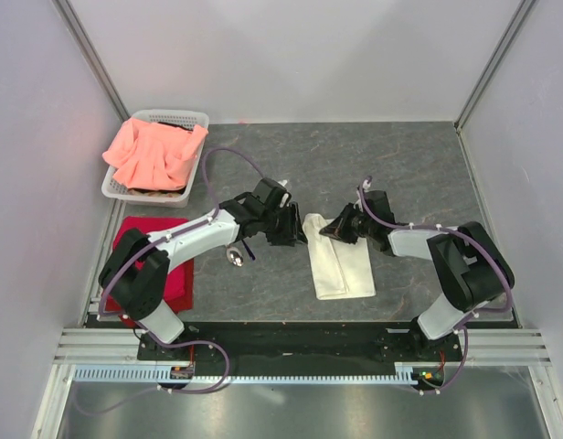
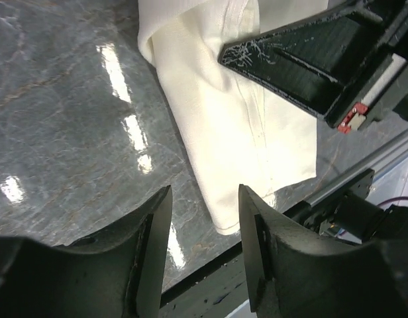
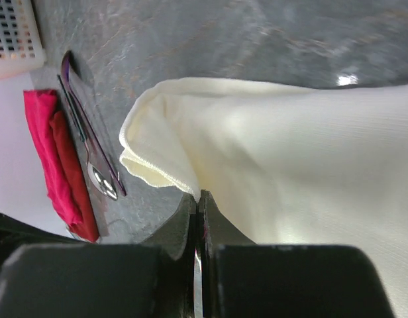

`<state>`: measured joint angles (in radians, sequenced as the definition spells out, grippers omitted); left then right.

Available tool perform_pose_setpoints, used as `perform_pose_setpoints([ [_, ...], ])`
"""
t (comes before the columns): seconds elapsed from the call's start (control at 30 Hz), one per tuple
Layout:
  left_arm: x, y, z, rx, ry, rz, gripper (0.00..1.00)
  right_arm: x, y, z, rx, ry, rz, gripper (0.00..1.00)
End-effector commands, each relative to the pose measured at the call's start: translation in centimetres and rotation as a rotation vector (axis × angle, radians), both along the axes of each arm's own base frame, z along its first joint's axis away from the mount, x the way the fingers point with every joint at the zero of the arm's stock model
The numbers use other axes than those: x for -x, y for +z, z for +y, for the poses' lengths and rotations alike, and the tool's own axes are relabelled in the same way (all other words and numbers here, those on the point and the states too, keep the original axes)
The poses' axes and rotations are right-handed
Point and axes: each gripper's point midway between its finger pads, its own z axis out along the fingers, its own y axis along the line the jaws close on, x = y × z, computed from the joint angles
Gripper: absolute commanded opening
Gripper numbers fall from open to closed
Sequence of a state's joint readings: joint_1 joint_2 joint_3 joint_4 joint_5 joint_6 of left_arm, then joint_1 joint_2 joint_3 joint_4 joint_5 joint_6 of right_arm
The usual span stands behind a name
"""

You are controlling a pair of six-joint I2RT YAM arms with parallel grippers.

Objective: Fold the napkin into a case and place the utensils inside
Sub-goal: Fold the lower triangle-folded napkin at the center of the board.

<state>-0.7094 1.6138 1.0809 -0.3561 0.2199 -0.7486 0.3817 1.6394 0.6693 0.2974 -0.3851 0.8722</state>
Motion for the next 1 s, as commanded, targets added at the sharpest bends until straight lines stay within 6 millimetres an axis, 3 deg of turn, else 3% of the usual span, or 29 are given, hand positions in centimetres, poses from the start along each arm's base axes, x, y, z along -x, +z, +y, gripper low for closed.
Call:
perform_pose_setpoints([
  [0.0, -0.1, 1.9, -1.2, 0.049, -0.067, -0.106, 0.51, -0.3, 1.7, -1.3, -0.077, -0.091, -0.020, 0.00],
  [0.2, -1.6, 1.4, -1.8, 0.035, -0.039, -0.089, 0.51, -0.4, 1.6, -3.0, -0.068, -0.123, -0.020, 0.00],
  [0.33, -4.0, 1.9, -2.9, 0.072, -0.022, -0.058, 0.49, -0.1, 1.4, -3.5, -0.067, -0.104, -0.021, 0.00],
  [0.37, -4.6, 0.8, -3.1, 0.057, -0.017, -0.039, 0.49, 0.0, 1.3, -3.7, -0.058, -0.106, -0.023, 0.00],
  [0.4, -5.6, 1.7, -3.6, 0.072, -0.017, -0.059, 0.54, 0.0, 1.2, -3.7, -0.051, -0.105, -0.025, 0.00],
  [0.47, -6.4, 1.0, -4.1, 0.052, -0.040, -0.071, 0.59, 0.2, 1.2, -3.9, -0.043, -0.094, -0.032, 0.01],
  [0.5, -7.2, 1.7, -4.6, 0.053, -0.050, -0.107, 0.60, 0.2, 1.2, -4.0, -0.042, -0.092, -0.031, 0.02],
  [0.63, -9.3, 1.0, -5.2, -0.039, -0.132, -0.233, 0.59, 0.2, 1.4, -4.0, -0.082, -0.081, -0.021, 0.06],
  [0.77, -10.3, 0.8, -5.8, -0.158, -0.236, -0.401, 0.54, 0.3, 1.5, -4.1, -0.091, -0.078, -0.019, 0.06],
  [0.87, -9.9, 1.5, -6.8, -0.126, -0.287, -0.415, 0.49, 0.5, 1.3, -4.2, -0.087, -0.070, -0.012, 0.06],
  [0.97, -9.5, 2.3, -7.8, -0.060, -0.257, -0.363, 0.60, 0.5, 1.1, -4.3, -0.084, -0.071, -0.014, 0.06],
])
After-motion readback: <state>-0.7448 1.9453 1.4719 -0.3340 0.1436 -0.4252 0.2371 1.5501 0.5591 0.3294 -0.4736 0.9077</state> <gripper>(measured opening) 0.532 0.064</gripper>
